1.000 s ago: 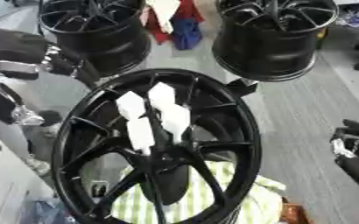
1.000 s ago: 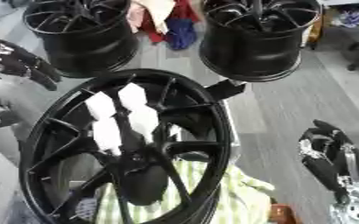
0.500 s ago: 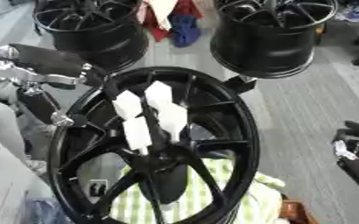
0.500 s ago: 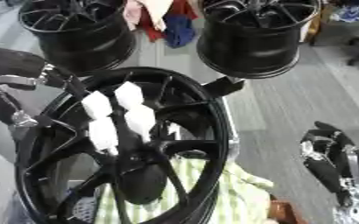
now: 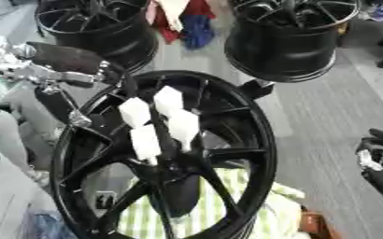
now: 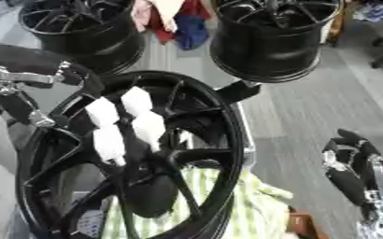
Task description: Pull the pin out of the wheel hub.
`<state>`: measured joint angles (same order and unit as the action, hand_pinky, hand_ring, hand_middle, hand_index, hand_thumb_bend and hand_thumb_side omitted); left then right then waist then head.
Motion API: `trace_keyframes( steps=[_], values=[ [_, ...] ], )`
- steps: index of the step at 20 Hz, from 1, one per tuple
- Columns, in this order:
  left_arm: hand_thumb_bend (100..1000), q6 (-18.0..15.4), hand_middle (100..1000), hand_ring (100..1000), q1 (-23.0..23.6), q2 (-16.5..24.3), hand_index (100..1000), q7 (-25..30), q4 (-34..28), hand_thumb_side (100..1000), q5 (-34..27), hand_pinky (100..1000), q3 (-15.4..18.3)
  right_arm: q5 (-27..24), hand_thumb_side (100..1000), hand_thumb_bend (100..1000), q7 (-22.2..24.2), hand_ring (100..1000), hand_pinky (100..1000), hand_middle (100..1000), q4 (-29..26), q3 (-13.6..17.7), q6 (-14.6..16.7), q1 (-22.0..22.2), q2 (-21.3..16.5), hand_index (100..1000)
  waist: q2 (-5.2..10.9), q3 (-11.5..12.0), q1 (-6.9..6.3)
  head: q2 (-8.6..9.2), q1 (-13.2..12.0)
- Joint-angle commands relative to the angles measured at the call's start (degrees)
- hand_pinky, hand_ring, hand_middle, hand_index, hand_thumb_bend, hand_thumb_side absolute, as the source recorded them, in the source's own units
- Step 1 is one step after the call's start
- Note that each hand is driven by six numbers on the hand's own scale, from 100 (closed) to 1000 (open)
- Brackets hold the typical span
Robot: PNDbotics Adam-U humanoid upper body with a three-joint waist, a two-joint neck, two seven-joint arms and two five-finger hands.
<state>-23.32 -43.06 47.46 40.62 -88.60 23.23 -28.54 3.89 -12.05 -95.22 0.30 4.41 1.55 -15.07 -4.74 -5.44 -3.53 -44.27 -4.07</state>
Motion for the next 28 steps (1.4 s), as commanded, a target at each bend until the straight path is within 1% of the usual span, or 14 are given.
trace_keyframes(
  steps=[1, 8, 10, 14, 20, 24, 26, 28],
  values=[
    [293, -12.2, 867, 838, -1.61, -0.14, 886, 11.35, 1.01, 100, 0.53, 901, -0.12, 0.09, 286, 100, 0.16, 607, 709, 674, -0.51, -0.11, 0.08, -0.53, -1.27, 811, 0.39, -0.19, 0.0, 0.15, -0.36],
    [287, -13.51, 859, 835, -3.27, -2.6, 882, 11.35, 3.02, 100, 1.0, 901, -1.79, 0.07, 286, 100, 0.37, 607, 709, 673, -0.44, -0.28, 0.18, -0.67, -1.26, 810, 0.29, -0.81, -0.11, 0.15, -0.91],
    [283, -13.77, 850, 825, -3.44, -2.98, 881, 11.35, 3.56, 100, 1.34, 896, -2.21, 0.07, 286, 100, 0.39, 607, 709, 673, -0.44, -0.28, 0.2, -0.68, -1.27, 810, 0.26, -0.97, -0.14, 0.15, -1.04],
    [273, -14.25, 814, 782, -3.36, -3.46, 872, 11.35, 4.56, 100, 2.21, 859, -2.88, 0.05, 286, 100, 0.41, 607, 709, 674, -0.43, -0.28, 0.23, -0.73, -1.26, 810, 0.23, -1.17, -0.19, 0.15, -1.12],
    [249, -14.54, 740, 709, -3.29, -3.37, 832, 11.35, 5.42, 100, 3.53, 810, -2.93, 0.05, 287, 100, 0.39, 607, 709, 673, -0.38, -0.24, 0.26, -0.71, -1.24, 810, 0.24, -1.18, -0.22, 0.15, -1.02],
    [205, -14.18, 654, 637, -3.26, -3.15, 765, 11.35, 5.56, 100, 3.65, 783, -2.59, 0.05, 287, 100, 0.38, 607, 709, 673, -0.35, -0.21, 0.26, -0.68, -1.24, 810, 0.29, -1.11, -0.2, 0.15, -1.0],
    [175, -13.84, 618, 613, -3.21, -3.19, 738, 11.35, 5.73, 100, 3.34, 774, -2.5, 0.05, 288, 100, 0.4, 607, 709, 673, -0.34, -0.22, 0.27, -0.69, -1.24, 810, 0.32, -1.1, -0.18, 0.15, -1.03],
    [110, -13.32, 564, 572, -3.07, -3.24, 691, 11.35, 5.9, 100, 2.47, 756, -2.45, 0.05, 288, 100, 0.4, 607, 709, 673, -0.32, -0.2, 0.27, -0.68, -1.21, 810, 0.35, -1.11, -0.16, 0.15, -1.06]
  ],
)
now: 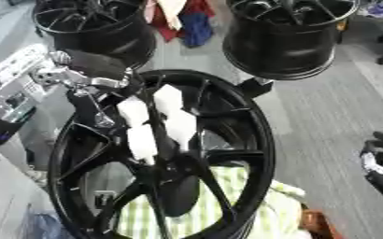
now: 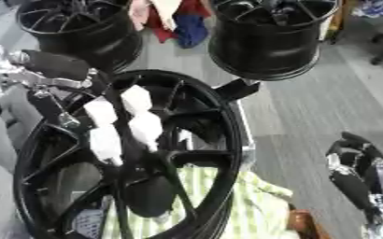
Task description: Pull the pin out of the wheel hub.
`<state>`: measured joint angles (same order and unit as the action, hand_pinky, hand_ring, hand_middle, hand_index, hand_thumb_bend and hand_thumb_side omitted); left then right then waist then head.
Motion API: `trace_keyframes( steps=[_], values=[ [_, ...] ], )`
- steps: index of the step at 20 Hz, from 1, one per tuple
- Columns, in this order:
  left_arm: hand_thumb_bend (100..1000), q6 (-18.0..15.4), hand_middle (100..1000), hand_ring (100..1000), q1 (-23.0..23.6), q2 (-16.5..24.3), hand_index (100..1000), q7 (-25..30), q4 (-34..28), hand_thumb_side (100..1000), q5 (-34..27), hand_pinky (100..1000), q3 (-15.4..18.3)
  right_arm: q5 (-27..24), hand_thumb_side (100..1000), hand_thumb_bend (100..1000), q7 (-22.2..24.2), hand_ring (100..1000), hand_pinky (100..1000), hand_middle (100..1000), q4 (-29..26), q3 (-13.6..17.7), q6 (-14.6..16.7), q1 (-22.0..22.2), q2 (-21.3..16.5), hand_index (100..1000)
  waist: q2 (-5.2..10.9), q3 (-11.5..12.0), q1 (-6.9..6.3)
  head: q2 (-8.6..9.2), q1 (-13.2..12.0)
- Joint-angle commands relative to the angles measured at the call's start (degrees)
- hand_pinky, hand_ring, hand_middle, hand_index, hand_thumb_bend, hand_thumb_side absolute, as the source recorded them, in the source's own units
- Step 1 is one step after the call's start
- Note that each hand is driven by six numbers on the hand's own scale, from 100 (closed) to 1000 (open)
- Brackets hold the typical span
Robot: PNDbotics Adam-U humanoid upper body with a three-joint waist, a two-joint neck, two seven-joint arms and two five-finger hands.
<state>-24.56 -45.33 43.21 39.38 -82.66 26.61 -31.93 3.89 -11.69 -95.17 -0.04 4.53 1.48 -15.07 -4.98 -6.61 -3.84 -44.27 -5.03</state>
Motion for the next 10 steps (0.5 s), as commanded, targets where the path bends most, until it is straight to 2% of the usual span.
trace_keyframes(
  steps=[1, 5, 10],
  values=[
    [100, -11.63, 530, 548, -0.74, 0.99, 664, 12.59, 0.08, 100, -1.63, 746, 1.03, 0.05, 288, 100, 0.02, 607, 709, 673, -0.35, 0.16, 0.15, -0.57, -1.19, 810, 0.6, 0.06, 0.17, 0.15, -0.08],
    [100, -8.93, 445, 484, -1.21, 1.04, 583, 12.59, -0.19, 100, -5.43, 719, 2.45, 0.04, 288, 100, 0.01, 607, 709, 673, -0.34, 0.19, 0.15, -0.53, -1.18, 810, 0.61, 0.13, 0.23, 0.15, -0.04],
    [100, -4.46, 400, 448, -3.65, 1.8, 547, 12.59, -2.67, 100, -11.2, 705, 7.51, 0.03, 289, 100, 0.0, 607, 709, 673, -0.3, 0.24, 0.12, -0.38, -1.18, 810, 0.74, 0.44, 0.4, 0.15, 0.13]
  ],
)
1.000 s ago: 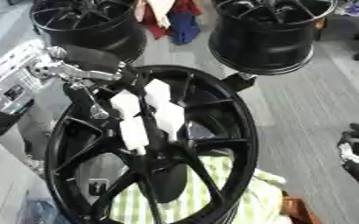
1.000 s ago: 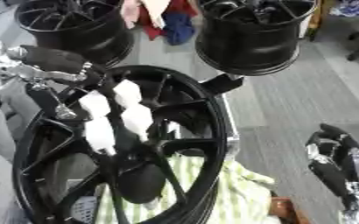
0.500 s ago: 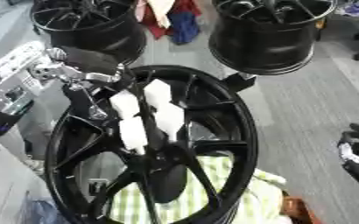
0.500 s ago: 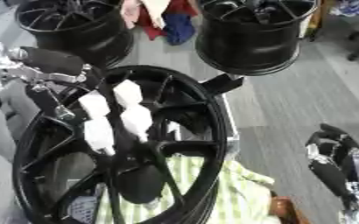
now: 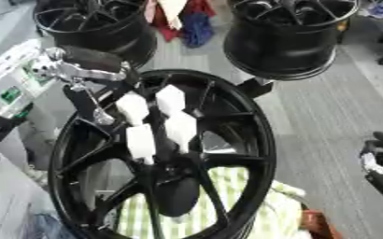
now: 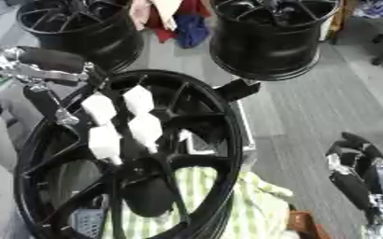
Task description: Pull the pin out of the wheel hub.
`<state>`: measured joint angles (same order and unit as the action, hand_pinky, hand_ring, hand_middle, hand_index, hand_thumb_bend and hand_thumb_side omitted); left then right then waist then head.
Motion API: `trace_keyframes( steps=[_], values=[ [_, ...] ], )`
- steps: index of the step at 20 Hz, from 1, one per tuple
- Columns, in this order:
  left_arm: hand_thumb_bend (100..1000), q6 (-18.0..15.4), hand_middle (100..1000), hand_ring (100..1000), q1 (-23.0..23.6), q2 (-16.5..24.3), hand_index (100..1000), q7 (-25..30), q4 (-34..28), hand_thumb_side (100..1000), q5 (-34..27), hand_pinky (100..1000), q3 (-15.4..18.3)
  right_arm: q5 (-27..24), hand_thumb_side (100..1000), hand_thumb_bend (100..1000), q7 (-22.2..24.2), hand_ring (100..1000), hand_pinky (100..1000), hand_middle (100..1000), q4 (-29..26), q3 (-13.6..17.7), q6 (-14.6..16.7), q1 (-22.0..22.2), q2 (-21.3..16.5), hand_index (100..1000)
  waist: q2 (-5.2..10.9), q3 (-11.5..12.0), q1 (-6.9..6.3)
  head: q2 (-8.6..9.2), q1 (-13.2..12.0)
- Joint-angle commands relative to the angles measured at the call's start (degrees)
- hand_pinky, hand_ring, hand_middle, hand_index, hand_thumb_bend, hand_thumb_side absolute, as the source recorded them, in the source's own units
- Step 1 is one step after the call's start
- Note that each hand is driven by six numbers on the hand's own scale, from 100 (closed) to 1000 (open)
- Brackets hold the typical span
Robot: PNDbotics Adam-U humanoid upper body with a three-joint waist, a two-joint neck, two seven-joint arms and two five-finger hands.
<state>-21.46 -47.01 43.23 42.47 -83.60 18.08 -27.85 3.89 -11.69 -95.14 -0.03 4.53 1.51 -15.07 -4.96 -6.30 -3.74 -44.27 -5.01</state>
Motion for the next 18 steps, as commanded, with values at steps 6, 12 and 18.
trace_keyframes(
  steps=[6, 12, 18],
  values=[
    [100, -2.61, 397, 446, -3.16, 6.27, 539, 9.49, -5.03, 100, -8.63, 711, 12.42, 0.01, 290, 100, -0.23, 607, 709, 673, -0.14, 0.55, 0.14, -0.07, -1.1, 810, 1.06, 0.83, 0.25, 0.15, 0.37],
    [100, 1.52, 408, 454, 8.52, 17.08, 552, 6.17, -6.62, 100, -10.38, 709, 22.45, 0.16, 290, 100, -1.08, 607, 709, 673, -0.08, 1.43, 0.19, 0.23, -1.07, 810, 1.26, 2.5, 0.0, 0.15, 2.0],
    [100, 4.39, 448, 484, 23.94, 21.12, 595, 1.71, -1.58, 100, -4.78, 710, 28.22, 0.2, 291, 100, -1.5, 607, 709, 673, -0.2, 1.85, 0.17, 0.32, -0.95, 810, 1.32, 4.31, 0.38, 0.15, 2.91]
  ],
)
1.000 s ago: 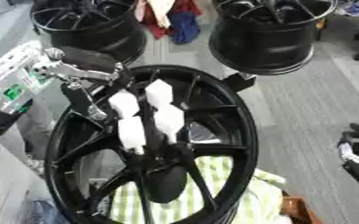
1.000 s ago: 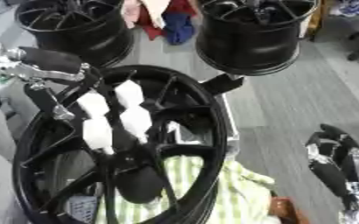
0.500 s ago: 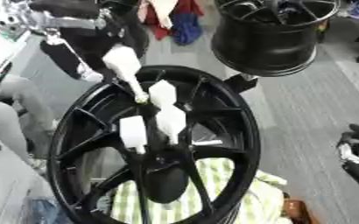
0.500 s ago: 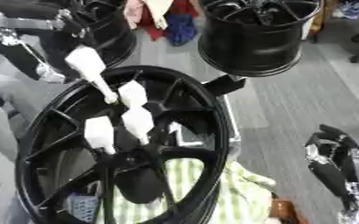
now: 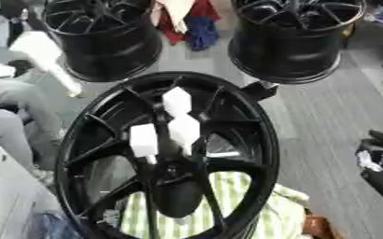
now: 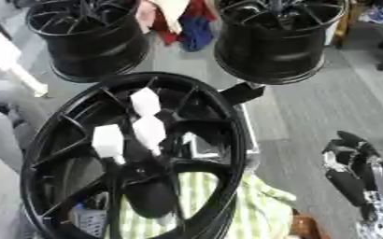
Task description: Pull the pin out of the wheel hub.
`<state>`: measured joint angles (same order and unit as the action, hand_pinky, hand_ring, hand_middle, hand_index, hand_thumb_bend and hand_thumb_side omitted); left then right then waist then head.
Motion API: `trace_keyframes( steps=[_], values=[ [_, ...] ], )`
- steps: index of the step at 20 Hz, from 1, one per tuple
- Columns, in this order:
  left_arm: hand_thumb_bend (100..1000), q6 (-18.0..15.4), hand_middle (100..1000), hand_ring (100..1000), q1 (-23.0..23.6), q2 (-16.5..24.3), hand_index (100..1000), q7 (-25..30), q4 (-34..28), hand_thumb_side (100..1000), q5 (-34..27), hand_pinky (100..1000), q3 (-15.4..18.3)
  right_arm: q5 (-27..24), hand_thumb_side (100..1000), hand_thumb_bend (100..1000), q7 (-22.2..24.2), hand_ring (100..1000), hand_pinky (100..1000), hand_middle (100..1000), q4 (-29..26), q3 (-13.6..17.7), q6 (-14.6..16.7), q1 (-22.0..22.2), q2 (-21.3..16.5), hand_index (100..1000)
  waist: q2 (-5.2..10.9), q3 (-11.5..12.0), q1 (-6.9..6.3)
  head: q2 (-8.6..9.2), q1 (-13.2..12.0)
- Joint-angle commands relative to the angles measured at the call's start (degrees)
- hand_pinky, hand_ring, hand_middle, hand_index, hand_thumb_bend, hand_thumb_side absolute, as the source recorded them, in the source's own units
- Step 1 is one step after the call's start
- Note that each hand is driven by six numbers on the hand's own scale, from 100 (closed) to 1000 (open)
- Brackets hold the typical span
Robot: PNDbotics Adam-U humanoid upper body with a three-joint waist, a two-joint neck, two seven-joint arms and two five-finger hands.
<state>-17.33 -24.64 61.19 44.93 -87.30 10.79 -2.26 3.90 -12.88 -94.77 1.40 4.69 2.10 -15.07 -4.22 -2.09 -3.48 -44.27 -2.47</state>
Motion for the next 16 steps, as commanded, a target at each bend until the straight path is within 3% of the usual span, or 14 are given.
trace_keyframes(
  steps=[1, 6, 8, 9, 10, 12, 14, 16],
  values=[
    [100, 0.78, 453, 489, 3.33, 2.79, 601, -1.03, 4.0, 100, 4.31, 711, 2.91, 0.19, 291, 100, -0.29, 607, 709, 673, -0.6, 0.4, 0.0, -0.31, -0.93, 810, 0.57, 0.29, 0.21, 0.15, 0.52],
    [121, 3.09, 540, 568, 7.09, -0.51, 689, -4.12, 13.72, 100, 15.58, 736, 3.93, 0.13, 292, 100, -0.17, 607, 710, 674, -0.78, 0.34, -0.09, -0.43, -0.79, 811, 0.46, 0.59, 0.92, 0.15, 0.67],
    [271, 3.85, 702, 688, 7.69, -1.69, 823, -5.94, 17.52, 100, 18.92, 780, 4.38, 0.11, 293, 100, -0.16, 607, 710, 674, -0.88, 0.37, -0.13, -0.41, -0.69, 811, 0.39, 0.5, 1.23, 0.15, 0.75],
    [382, 4.1, 743, 714, 7.97, -2.13, 868, -6.96, 18.88, 165, 20.42, 793, 4.66, 0.11, 292, 100, -0.19, 607, 710, 674, -0.93, 0.42, -0.16, -0.38, -0.65, 811, 0.35, 0.48, 1.36, 0.15, 0.8],
    [561, 4.36, 828, 768, 8.26, -2.47, 925, -8.11, 19.86, 338, 21.96, 831, 4.99, 0.11, 293, 100, -0.23, 607, 710, 674, -0.98, 0.47, -0.2, -0.35, -0.63, 811, 0.32, 0.5, 1.45, 0.15, 0.85],
    [655, 5.17, 873, 795, 8.94, -3.13, 950, -10.9, 21.36, 440, 25.14, 854, 5.81, 0.11, 293, 100, -0.28, 607, 710, 674, -1.07, 0.51, -0.27, -0.33, -0.64, 811, 0.27, 0.62, 1.57, 0.15, 0.92],
    [700, 5.72, 895, 805, 9.49, -3.63, 960, -13.59, 22.49, 485, 26.5, 860, 6.43, 0.1, 285, 100, -0.26, 607, 710, 674, -1.13, 0.5, -0.3, -0.37, -0.65, 811, 0.25, 0.72, 1.6, 0.15, 0.93],
    [689, 6.24, 882, 796, 10.18, -4.25, 949, -16.8, 22.89, 521, 25.77, 849, 7.51, 0.09, 294, 100, -0.25, 607, 710, 674, -1.12, 0.51, -0.31, -0.37, -0.58, 810, 0.28, 0.89, 1.65, 0.15, 1.09]
  ],
)
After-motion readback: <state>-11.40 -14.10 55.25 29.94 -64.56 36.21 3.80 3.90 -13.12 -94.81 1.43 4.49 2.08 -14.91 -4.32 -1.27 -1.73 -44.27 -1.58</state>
